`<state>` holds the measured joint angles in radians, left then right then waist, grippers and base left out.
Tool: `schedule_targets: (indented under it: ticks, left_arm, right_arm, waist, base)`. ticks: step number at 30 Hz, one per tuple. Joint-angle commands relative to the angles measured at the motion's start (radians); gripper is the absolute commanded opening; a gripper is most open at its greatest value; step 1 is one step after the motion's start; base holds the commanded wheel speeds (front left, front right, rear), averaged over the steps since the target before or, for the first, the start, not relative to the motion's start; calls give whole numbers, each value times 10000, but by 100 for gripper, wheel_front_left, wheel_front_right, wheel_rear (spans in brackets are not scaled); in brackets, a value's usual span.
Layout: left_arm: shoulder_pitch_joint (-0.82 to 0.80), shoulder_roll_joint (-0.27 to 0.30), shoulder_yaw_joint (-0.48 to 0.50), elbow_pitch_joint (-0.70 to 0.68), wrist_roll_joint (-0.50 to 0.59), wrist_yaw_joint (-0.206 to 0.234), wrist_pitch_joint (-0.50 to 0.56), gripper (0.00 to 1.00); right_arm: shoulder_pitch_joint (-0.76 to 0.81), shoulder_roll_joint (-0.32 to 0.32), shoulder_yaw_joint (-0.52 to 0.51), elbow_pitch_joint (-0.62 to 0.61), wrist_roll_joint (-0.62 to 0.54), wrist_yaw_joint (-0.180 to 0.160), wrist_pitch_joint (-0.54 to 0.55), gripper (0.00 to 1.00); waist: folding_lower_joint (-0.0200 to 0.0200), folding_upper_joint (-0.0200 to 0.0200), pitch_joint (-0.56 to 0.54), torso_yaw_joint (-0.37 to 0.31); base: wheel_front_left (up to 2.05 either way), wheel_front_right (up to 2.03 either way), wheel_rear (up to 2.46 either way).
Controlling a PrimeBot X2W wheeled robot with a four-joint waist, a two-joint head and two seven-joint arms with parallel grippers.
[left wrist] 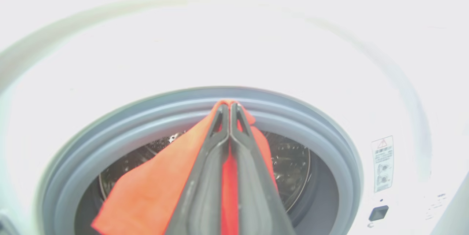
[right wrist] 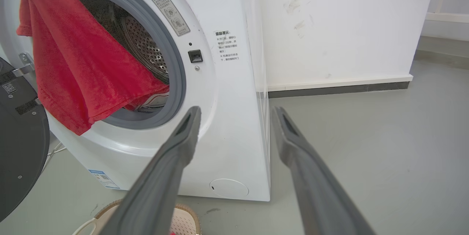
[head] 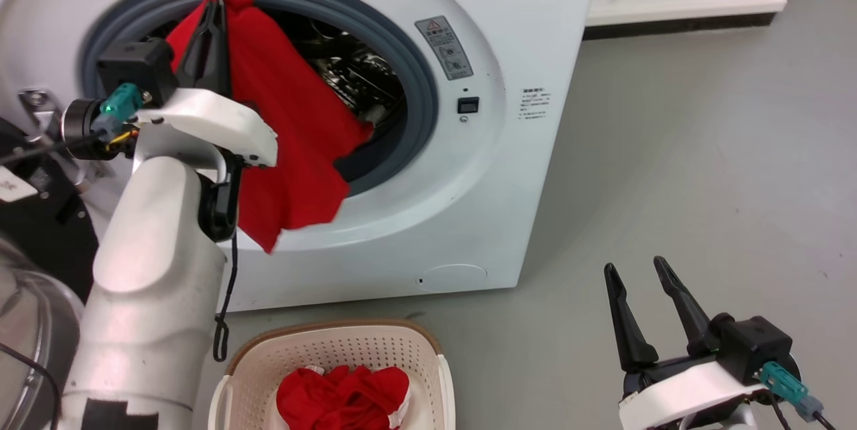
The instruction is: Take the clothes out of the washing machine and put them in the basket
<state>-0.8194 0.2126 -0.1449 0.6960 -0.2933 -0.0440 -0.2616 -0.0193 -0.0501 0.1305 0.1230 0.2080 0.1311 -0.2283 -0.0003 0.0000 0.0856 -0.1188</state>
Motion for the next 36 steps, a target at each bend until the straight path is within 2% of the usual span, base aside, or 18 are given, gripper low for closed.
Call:
schedule_targets:
  ticks: [1, 8, 17, 24, 30, 33, 36]
  left_arm:
    - [388, -86, -37, -658, 108, 9, -46, 0]
    - [1975, -168, -265, -3494, 215, 353, 179, 0]
    - [4444, 83, -425, -8052, 368, 1031, 1267, 0]
    - [5714, 287, -579, -10656, 527, 1385, 2062, 0]
    - [6805, 246, -618, -11074, 299, 1689, 2603, 0]
    - [7512, 98, -719, -10488, 42, 1788, 2811, 0]
    - [8110, -49, -828, -9334, -277, 1761, 2731, 0]
  right_arm:
    - [212, 0, -42, -107, -58, -5, 51, 100]
    - [494, -1, -134, -360, -91, -5, 209, 100]
    - [644, 0, -250, -641, -178, -5, 338, 100]
    - [652, -1, -249, -755, -189, -5, 406, 100]
    - [483, -1, -196, -802, -183, -7, 393, 100]
    - [359, -1, -193, -848, -217, -5, 384, 100]
    - [199, 0, -171, -869, -266, -5, 383, 100]
  waist:
    - [3, 0, -226, 217]
    - [3, 0, -429, 501]
    - [3, 0, -447, 921]
    - [3, 0, -393, 1261]
    - [3, 0, -156, 1342]
    - [3, 0, 121, 1352]
    - [3, 0, 421, 1336]
  base:
    - [0, 0, 0]
    - [0, 0, 0]
    - [0, 0, 0]
    - [0, 0, 0]
    - [0, 0, 0]
    - [0, 0, 0]
    - [0, 0, 0]
